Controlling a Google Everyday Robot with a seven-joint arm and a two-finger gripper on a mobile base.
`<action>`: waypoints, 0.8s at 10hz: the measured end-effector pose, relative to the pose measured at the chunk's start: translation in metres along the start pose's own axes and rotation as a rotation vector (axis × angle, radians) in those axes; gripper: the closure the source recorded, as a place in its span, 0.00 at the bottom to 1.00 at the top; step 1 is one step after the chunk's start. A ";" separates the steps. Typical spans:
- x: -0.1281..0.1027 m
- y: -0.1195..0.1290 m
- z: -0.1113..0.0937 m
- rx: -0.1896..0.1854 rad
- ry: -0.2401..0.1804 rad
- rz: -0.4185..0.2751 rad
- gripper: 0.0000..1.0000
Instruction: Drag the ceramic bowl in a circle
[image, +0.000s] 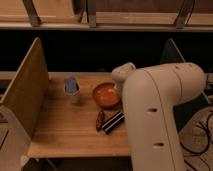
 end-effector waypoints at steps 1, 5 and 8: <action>-0.008 0.004 -0.001 0.010 -0.022 -0.009 1.00; -0.002 0.060 0.000 -0.051 -0.045 -0.081 1.00; 0.025 0.065 -0.012 -0.091 -0.026 -0.140 1.00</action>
